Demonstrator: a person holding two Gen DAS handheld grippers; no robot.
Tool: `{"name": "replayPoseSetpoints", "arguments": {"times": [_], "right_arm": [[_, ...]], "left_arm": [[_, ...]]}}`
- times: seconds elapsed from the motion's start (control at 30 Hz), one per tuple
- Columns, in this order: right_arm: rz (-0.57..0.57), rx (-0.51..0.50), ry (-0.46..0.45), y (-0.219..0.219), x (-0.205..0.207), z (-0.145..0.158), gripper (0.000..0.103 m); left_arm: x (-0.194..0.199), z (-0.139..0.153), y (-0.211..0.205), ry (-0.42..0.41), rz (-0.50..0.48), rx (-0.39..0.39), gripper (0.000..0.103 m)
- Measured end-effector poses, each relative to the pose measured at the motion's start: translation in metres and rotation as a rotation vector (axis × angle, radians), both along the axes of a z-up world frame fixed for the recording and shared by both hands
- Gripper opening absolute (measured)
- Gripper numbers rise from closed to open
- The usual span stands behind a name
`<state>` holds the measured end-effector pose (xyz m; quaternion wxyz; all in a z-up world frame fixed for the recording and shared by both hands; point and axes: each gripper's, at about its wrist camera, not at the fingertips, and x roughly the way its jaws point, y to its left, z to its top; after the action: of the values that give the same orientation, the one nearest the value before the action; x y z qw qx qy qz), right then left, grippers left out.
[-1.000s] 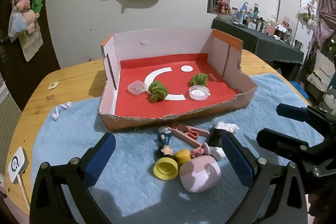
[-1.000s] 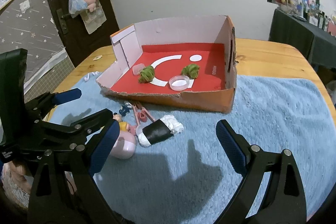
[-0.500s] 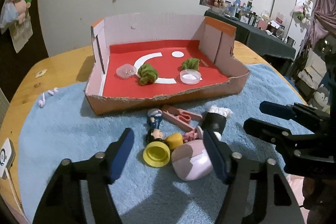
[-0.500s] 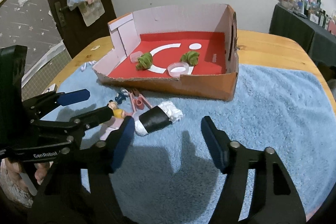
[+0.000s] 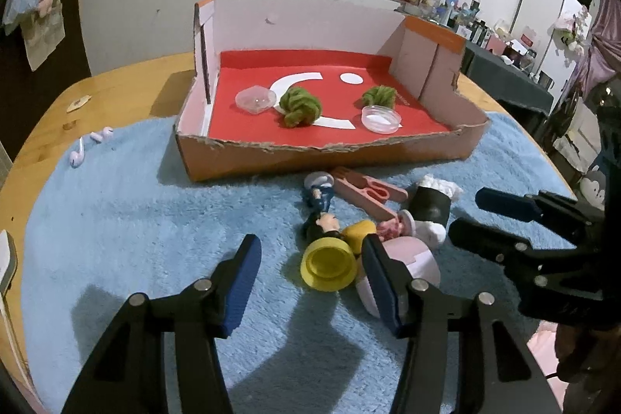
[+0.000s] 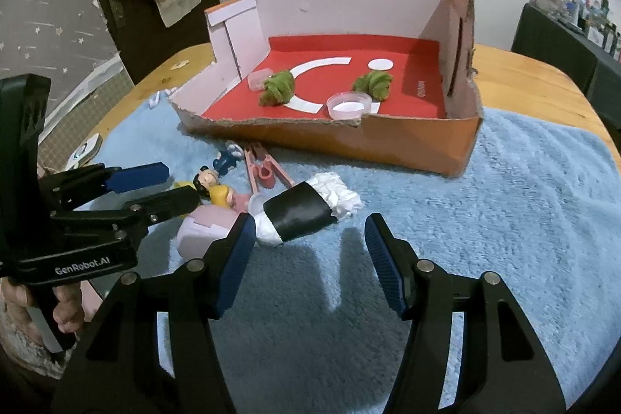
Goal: Organize objects
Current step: 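Grasp the yellow cap with the left gripper while the right grasps the black-and-white roll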
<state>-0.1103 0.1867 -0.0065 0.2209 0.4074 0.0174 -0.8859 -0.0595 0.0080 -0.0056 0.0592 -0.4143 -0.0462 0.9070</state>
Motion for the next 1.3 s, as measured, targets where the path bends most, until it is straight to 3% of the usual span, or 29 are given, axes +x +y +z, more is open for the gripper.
{"name": "replayPoseSetpoints", "arguments": {"times": [0.17, 0.23, 0.43, 0.67, 0.77, 1.1, 1.3], "right_arm": [[0.006, 0.022, -0.011, -0.003, -0.005, -0.007, 0.058], [0.009, 0.021, -0.017, -0.004, -0.006, -0.009, 0.058], [0.024, 0.048, -0.002, -0.008, -0.008, -0.008, 0.058], [0.044, 0.105, 0.031, -0.022, -0.010, -0.007, 0.059], [0.047, 0.134, 0.046, -0.023, -0.014, -0.009, 0.066], [0.088, 0.145, 0.050, -0.028, -0.013, -0.014, 0.061], [0.079, 0.097, 0.033, -0.021, -0.010, -0.014, 0.060]], "left_arm": [[0.000, -0.004, -0.004, -0.005, 0.006, 0.002, 0.055], [-0.001, -0.008, -0.005, -0.025, -0.005, 0.011, 0.048], [0.005, -0.014, 0.000, -0.029, -0.013, -0.026, 0.048], [0.005, -0.014, 0.000, -0.028, -0.009, -0.006, 0.046], [0.007, -0.014, 0.000, -0.023, -0.007, -0.014, 0.046], [0.007, -0.015, 0.003, -0.015, 0.014, -0.039, 0.031], [0.007, -0.014, 0.002, -0.019, 0.030, -0.028, 0.031]]}}
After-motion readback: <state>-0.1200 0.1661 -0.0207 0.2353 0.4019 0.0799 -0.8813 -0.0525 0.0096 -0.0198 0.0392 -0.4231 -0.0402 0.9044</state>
